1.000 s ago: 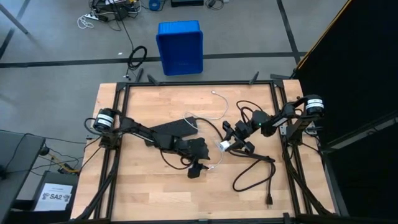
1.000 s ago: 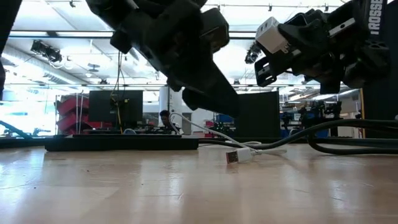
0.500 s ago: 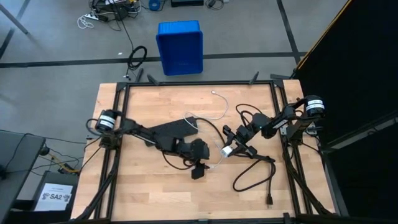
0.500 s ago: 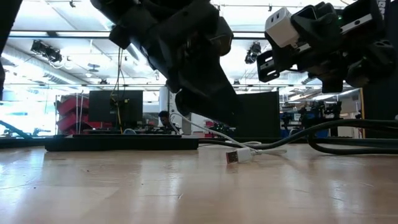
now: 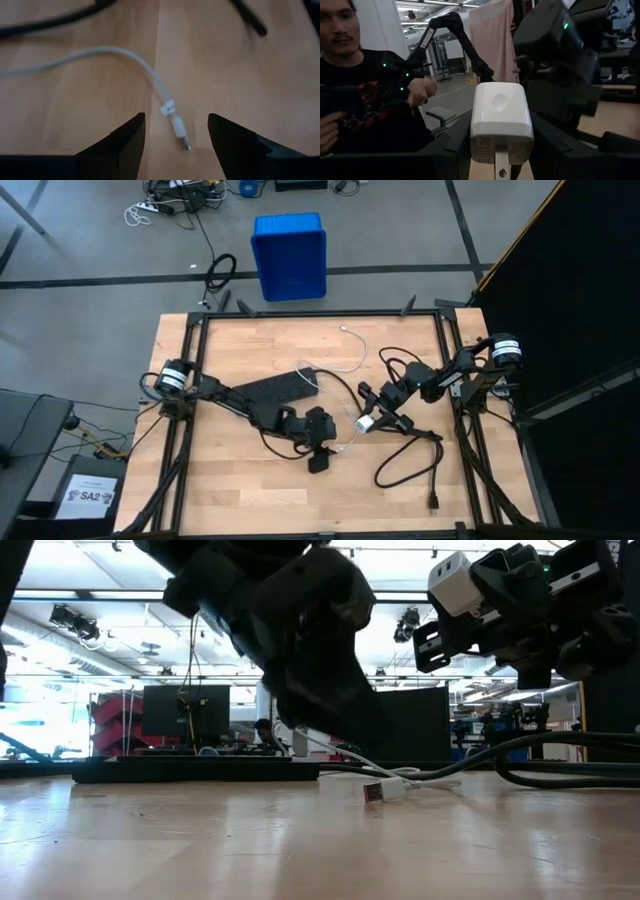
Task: Insert USB
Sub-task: Insert the white charger cable into the white charger adapter
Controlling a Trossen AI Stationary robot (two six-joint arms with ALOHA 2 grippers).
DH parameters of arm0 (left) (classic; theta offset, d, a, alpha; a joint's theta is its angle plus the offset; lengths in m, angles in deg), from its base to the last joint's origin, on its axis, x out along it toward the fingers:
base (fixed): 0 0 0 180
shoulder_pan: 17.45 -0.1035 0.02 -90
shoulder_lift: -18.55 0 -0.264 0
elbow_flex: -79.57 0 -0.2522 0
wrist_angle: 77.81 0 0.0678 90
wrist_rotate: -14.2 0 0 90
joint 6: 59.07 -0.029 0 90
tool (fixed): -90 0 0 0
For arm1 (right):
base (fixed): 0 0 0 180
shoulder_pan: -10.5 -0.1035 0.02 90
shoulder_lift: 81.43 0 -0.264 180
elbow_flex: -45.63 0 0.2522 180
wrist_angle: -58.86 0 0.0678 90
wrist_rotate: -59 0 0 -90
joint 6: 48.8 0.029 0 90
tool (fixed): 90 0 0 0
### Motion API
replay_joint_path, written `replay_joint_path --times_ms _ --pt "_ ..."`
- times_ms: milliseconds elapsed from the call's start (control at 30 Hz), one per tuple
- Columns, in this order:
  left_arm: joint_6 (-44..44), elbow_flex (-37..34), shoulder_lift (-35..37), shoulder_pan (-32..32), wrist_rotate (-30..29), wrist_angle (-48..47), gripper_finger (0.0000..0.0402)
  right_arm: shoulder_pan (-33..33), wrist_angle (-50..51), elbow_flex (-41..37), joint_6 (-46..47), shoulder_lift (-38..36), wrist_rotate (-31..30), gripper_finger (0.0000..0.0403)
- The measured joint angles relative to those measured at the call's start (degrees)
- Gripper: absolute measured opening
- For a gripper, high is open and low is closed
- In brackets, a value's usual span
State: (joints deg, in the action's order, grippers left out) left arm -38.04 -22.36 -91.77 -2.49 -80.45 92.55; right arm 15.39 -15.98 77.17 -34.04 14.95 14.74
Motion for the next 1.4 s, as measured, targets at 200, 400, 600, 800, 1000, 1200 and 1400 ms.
replay_joint_path --times_ms 200,400,600,800,1000,1200,1400 --pt "-2.28 5.96 -4.79 0.16 0.24 -6.19 0.0202 0.54 0.26 0.00 0.61 0.00 -0.02 0.0115" --pt "-3.29 10.43 -7.41 0.07 0.10 -10.93 0.0201 0.50 0.74 0.00 0.61 0.00 -0.28 0.0115" --pt "-4.09 10.59 -7.61 0.03 -0.19 -12.06 0.0160 0.45 1.01 0.00 0.61 0.00 -0.26 0.0115" --pt "-4.40 10.61 -7.59 -0.10 1.63 -12.58 0.0075 0.43 1.09 0.00 0.61 0.00 -0.33 0.0115" --pt "-9.42 10.59 -7.57 -0.32 2.19 -9.19 0.0011 0.39 0.97 0.00 0.74 0.00 -0.52 0.0115" --pt "-13.45 9.94 -3.69 -0.30 -5.98 -6.24 0.0004 -0.40 -0.34 0.00 1.66 -0.45 -0.56 0.0115" --pt "-14.79 -1.67 7.05 -0.33 -14.46 5.87 0.0002 -1.46 -0.41 -0.13 1.64 -2.68 0.17 0.0115"
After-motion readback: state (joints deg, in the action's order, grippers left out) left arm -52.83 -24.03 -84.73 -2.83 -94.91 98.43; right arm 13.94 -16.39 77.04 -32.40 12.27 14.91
